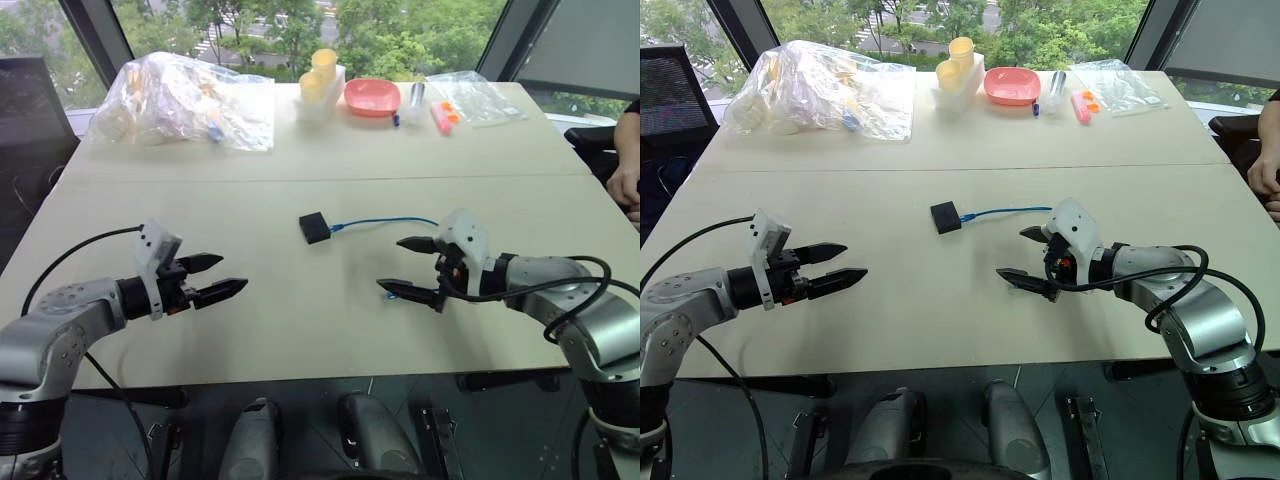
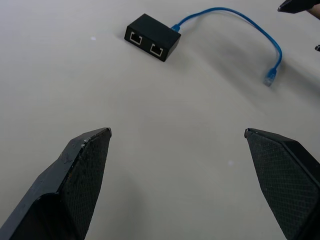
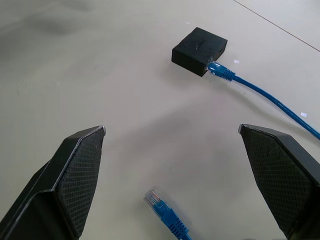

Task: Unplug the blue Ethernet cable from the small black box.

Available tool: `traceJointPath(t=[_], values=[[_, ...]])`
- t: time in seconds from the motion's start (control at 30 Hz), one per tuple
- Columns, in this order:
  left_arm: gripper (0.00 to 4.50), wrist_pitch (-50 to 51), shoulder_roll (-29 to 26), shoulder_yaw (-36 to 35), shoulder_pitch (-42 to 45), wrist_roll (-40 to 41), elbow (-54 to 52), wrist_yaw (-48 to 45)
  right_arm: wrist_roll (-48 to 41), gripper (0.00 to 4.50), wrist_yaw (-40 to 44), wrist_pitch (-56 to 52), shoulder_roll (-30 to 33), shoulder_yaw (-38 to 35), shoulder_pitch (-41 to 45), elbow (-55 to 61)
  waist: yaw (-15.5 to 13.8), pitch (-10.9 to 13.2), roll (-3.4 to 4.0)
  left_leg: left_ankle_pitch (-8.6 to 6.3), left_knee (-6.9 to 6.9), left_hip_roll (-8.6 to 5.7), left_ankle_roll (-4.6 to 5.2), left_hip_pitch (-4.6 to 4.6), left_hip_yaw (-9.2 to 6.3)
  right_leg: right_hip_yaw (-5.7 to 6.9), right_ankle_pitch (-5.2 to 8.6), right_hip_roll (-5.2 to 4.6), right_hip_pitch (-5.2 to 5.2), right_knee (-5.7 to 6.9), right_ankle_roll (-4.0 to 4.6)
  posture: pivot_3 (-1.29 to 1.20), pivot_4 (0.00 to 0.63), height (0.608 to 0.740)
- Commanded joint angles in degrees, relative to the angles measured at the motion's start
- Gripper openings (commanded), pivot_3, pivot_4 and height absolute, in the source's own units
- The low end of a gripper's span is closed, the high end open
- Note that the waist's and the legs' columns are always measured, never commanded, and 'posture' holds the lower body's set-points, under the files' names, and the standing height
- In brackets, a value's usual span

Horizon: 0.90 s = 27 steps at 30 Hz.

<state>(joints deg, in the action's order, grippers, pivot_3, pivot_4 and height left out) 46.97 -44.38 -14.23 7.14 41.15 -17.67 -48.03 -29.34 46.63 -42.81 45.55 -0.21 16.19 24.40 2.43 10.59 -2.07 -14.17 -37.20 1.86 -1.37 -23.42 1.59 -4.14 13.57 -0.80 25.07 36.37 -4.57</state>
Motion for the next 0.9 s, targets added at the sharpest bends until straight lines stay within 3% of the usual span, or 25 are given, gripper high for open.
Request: traceJointPath(t=[0.03, 0.63, 0.8, 0.9], values=[[4.44, -1.2, 0.4, -1.3, 1.2, 0.5, -0.4, 0.4, 0.5, 4.50, 0.0, 1.4, 0.1, -0.8, -0.3, 1.1, 0.0, 0.0, 0.00, 0.00, 0.00, 0.00, 0.00, 0.00, 0.00, 0.00, 0.00, 0.00, 0.00, 0.00, 0.00, 0.00, 0.150, 0.737], [4.44, -4.3, -0.9, 1.2, 2.6, -3.8, 1.6, -1.2, 1.8, 4.50, -1.1, 2.5, -0.7, -0.2, -0.8, 0.2, 0.0, 0.0, 0.00, 0.00, -0.03, -0.02, 0.00, 0.01, 0.00, 0.00, -0.01, 0.02, -0.02, 0.01, 0.00, 0.00, 0.150, 0.737], [4.44, -6.9, -2.2, 1.4, 8.4, -5.2, 8.5, -4.1, 5.2, 4.50, 0.6, 5.8, -1.1, 2.6, 5.7, -6.4, 0.0, 0.0, 0.00, 0.00, -0.08, -0.02, 0.00, 0.04, 0.02, 0.01, -0.04, 0.04, -0.04, 0.02, 0.04, 0.00, 0.150, 0.737], [4.44, -8.8, -5.6, 5.4, 12.2, -7.8, 12.9, -10.5, 13.9, 4.50, 1.1, 14.8, -4.0, 9.3, 15.0, -18.9, 0.3, 0.0, 0.00, 0.00, -0.13, -0.02, 0.00, 0.08, 0.08, 0.00, -0.06, 0.08, -0.06, 0.03, 0.05, 0.00, 0.150, 0.737]])
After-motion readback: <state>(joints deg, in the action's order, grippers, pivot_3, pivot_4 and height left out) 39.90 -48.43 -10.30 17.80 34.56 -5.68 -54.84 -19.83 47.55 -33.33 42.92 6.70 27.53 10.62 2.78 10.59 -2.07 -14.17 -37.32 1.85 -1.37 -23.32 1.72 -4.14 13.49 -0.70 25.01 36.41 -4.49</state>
